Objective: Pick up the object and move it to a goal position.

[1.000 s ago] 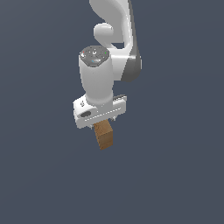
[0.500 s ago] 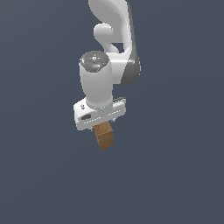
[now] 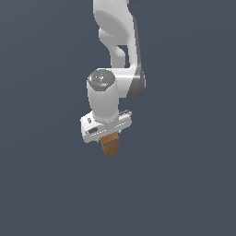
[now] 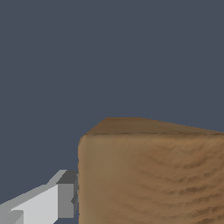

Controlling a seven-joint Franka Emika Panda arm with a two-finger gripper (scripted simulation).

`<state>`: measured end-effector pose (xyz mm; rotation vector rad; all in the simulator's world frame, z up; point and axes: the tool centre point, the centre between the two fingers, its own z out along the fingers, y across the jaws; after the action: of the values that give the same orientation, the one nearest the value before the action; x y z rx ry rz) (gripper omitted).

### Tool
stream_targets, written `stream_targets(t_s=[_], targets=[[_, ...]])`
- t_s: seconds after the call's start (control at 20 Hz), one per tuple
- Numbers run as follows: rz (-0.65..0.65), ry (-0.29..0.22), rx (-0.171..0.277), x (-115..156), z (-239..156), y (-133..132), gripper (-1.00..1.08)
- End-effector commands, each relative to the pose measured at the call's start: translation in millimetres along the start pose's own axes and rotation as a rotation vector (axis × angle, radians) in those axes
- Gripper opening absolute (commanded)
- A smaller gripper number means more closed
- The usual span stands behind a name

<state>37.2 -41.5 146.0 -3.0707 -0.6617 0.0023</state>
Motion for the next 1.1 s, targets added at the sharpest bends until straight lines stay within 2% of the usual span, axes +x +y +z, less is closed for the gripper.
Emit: stream_targets(t_s=[0.0,0.1,0.15,0.75,1.05], targets=[[-0.001,0.001,-0.001,1,3,0,1.00],[-0.001,0.001,-0.001,1,3,1,1.00],[-0.001,0.001,-0.001,1,3,1,-1.00],[0.000,0.000,-0.001,1,2,1,-1.00],[0.000,0.000,-0.001,0,-20,0,-1.00]])
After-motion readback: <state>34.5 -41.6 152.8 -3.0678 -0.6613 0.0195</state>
